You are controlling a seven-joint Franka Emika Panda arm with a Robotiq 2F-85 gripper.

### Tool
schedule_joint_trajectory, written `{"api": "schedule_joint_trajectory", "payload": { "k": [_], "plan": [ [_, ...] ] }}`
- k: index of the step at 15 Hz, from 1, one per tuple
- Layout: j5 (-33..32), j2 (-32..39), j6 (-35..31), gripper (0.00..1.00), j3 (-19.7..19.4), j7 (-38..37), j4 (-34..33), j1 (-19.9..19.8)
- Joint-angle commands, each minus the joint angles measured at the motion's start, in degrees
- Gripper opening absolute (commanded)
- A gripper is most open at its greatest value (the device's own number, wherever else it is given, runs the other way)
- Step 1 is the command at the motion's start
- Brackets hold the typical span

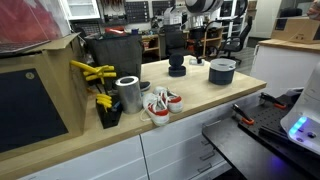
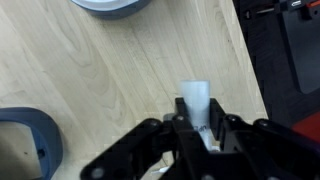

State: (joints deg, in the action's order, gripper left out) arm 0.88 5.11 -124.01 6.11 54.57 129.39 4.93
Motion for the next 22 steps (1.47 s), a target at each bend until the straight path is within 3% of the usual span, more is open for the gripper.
{"api": "schedule_joint_trajectory", "payload": {
  "k": [1, 5, 12, 17, 19, 22],
  "plan": [
    [-0.04, 1.45, -6.53, 0.07, 0.04, -1.31, 2.85, -0.43],
    [-0.01, 3.38, -13.89, 0.07, 0.33, -2.03, 6.92, -0.81],
    [-6.55, 7.14, -26.71, 0.07, 0.54, -7.63, 13.95, 0.11],
    [-11.31, 8.83, -30.60, 0.07, 0.57, -12.10, 15.14, -0.12],
    [-12.37, 8.94, -30.84, 0.52, 0.34, -12.85, 14.95, -0.41],
    [-12.04, 7.60, -29.99, 0.62, 0.41, -11.76, 14.81, -1.86]
  ]
}}
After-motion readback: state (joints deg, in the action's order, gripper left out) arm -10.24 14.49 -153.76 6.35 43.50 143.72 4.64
